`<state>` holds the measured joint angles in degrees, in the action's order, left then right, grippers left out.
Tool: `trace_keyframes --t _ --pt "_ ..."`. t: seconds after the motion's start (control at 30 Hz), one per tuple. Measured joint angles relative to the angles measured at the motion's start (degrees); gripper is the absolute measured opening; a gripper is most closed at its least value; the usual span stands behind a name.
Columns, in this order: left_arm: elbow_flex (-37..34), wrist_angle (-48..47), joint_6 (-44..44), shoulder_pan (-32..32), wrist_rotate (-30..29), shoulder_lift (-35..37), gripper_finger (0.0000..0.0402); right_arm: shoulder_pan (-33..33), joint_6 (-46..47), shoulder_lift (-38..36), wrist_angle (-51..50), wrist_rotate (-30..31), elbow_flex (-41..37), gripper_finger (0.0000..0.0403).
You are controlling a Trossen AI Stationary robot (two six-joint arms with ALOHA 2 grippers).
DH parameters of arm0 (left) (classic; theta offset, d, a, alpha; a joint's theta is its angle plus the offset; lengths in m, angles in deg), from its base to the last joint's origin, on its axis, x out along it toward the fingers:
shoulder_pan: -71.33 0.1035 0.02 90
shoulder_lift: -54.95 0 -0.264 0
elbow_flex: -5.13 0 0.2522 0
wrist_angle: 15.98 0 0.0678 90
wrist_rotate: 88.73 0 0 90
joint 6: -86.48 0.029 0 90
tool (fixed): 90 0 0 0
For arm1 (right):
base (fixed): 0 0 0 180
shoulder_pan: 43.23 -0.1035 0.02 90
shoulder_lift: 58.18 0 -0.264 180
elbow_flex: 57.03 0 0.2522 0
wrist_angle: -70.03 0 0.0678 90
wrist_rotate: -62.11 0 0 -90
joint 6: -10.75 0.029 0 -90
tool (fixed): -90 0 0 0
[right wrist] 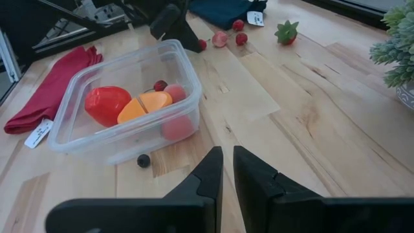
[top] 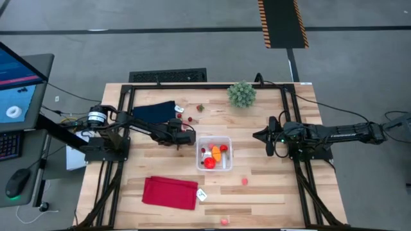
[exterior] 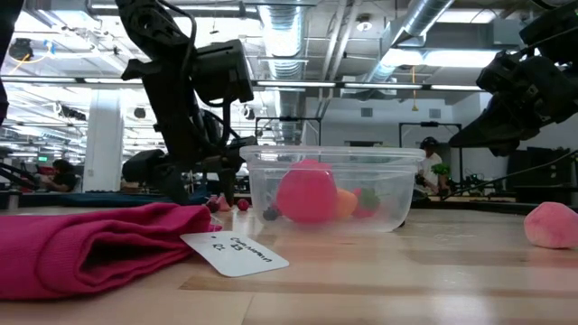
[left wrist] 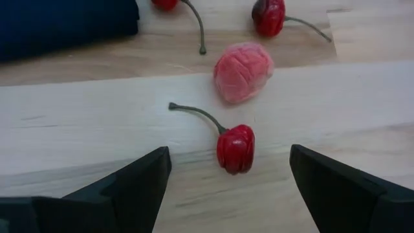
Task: Pick and placing Produce into tupperware
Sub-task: Put the red cherry into the transparent bin
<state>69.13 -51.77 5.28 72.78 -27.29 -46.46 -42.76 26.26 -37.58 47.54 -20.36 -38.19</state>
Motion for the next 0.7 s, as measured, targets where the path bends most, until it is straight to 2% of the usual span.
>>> trace_keyframes --t 0.27,0.7 --pt "-0.1 0.3 -0.8 0.1 -1.0 -0.1 0.0277 0.0 0.0 0.0 0.0 0.0 0.0 0.0060" --pt "-0.2 0.1 -1.0 0.3 -0.9 -0.3 0.0146 0.0 0.0 0.0 0.0 0.0 0.0 0.0060"
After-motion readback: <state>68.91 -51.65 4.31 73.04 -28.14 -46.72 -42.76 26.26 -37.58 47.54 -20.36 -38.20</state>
